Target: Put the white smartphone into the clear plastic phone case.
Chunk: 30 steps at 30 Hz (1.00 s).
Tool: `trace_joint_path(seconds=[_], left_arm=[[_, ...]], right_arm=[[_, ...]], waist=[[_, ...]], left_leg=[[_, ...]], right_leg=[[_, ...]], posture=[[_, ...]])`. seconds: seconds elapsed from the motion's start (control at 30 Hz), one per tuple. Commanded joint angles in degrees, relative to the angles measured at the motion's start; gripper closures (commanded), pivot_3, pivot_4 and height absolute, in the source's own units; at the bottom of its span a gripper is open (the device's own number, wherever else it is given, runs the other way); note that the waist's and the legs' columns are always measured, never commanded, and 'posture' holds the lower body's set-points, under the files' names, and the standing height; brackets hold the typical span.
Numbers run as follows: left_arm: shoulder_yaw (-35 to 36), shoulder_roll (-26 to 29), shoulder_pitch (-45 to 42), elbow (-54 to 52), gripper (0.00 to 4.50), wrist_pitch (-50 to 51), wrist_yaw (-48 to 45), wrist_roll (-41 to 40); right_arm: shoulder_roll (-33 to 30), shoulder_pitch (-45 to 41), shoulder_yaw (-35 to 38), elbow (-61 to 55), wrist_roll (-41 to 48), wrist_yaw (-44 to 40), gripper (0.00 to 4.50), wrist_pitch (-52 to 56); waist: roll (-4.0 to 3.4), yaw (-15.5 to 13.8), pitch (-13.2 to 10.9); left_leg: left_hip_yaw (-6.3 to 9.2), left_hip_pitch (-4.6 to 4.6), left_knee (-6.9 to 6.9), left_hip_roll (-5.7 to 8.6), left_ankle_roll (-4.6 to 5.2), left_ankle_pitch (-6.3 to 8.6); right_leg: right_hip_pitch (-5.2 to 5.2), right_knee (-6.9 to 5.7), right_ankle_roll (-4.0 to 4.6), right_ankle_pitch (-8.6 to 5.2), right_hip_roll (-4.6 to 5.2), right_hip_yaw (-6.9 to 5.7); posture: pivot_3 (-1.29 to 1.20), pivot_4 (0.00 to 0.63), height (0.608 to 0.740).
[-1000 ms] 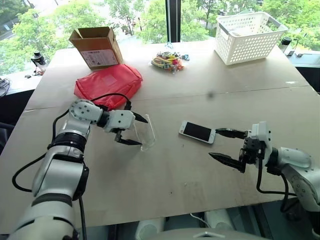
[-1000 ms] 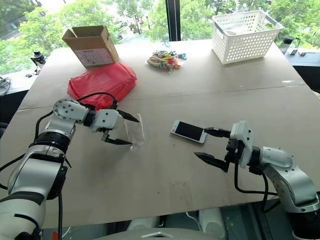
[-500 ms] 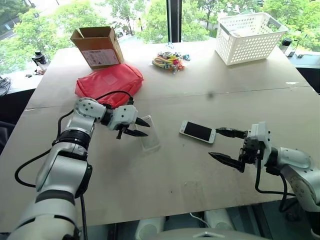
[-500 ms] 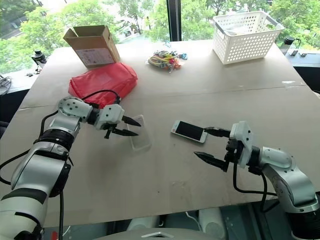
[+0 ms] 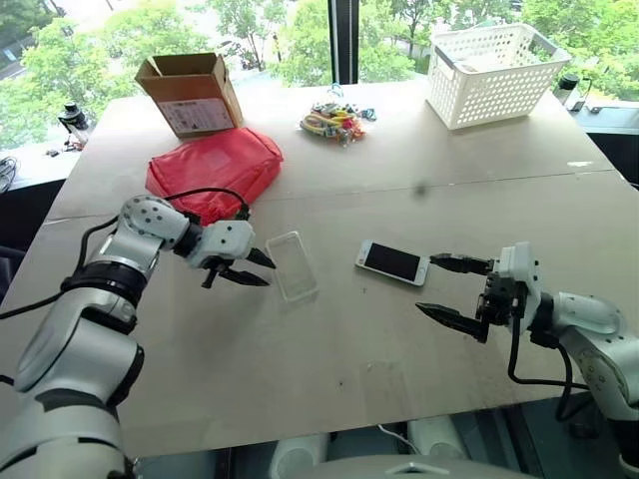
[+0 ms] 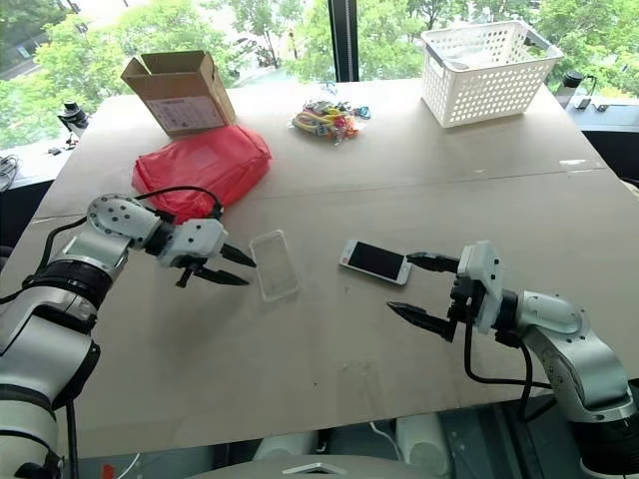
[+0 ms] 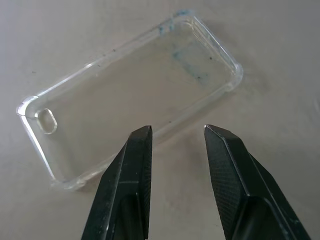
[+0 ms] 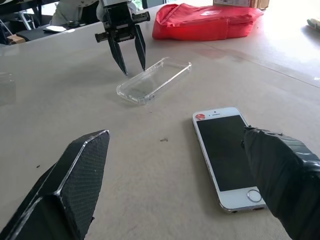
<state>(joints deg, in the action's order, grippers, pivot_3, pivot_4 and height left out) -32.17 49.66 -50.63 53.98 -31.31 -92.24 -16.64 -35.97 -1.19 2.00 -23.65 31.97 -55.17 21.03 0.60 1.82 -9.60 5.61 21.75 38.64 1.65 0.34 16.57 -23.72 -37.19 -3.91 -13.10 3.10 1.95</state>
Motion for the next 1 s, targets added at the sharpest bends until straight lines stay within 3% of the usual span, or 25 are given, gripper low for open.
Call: trace_joint_path(seconds=[0.03,0.3,0.57,0.83,1.0], left_arm=[[0.09,-1.74,-1.79,2.48,2.84,-5.2,-0.26,3.2],[4.98,-6.97,-3.56,6.9,2.84,-10.78,-0.26,4.82],[5.85,-6.76,-3.07,4.66,2.84,-9.26,-0.26,0.09],[3.79,-6.49,-3.05,7.03,2.84,-11.39,-0.26,4.44],[7.06,-11.06,-4.52,10.23,2.84,-12.37,-0.26,8.01]], right_arm=[[-0.24,0.35,0.67,-1.53,0.89,-0.3,0.0,-0.43],[-0.44,1.98,1.22,-2.87,1.07,0.4,0.0,-0.23],[-0.36,2.54,1.11,-3.24,1.11,0.73,0.0,-0.42],[-0.38,1.79,1.11,-2.83,1.16,0.72,0.0,-0.26],[-0.41,1.76,0.94,-2.7,1.04,0.63,0.0,-0.27]], waist=[[0.0,-0.2,0.0],[0.0,-0.88,0.0],[0.0,-0.64,0.0],[0.01,-0.68,0.0],[0.01,-1.05,0.01]], left_leg=[[0.0,0.0,0.0,0.01,0.0,0.0],[-0.02,0.0,0.03,0.02,0.0,0.0],[0.0,0.0,0.05,0.01,0.0,0.0],[0.0,-0.01,0.08,0.02,0.0,0.0],[0.0,-0.01,0.11,0.02,0.0,0.0]], right_leg=[[0.0,0.0,0.0,0.0,0.01,0.0],[0.01,-0.01,0.0,0.0,0.02,0.0],[0.0,-0.06,0.0,0.0,0.01,0.0],[0.0,-0.12,0.0,0.0,0.0,-0.01],[0.01,-0.15,0.0,0.0,0.0,-0.01]], posture=[[0.0,0.15,0.74],[0.0,0.15,0.74],[0.0,0.15,0.74],[0.0,0.15,0.74],[0.0,0.15,0.74]])
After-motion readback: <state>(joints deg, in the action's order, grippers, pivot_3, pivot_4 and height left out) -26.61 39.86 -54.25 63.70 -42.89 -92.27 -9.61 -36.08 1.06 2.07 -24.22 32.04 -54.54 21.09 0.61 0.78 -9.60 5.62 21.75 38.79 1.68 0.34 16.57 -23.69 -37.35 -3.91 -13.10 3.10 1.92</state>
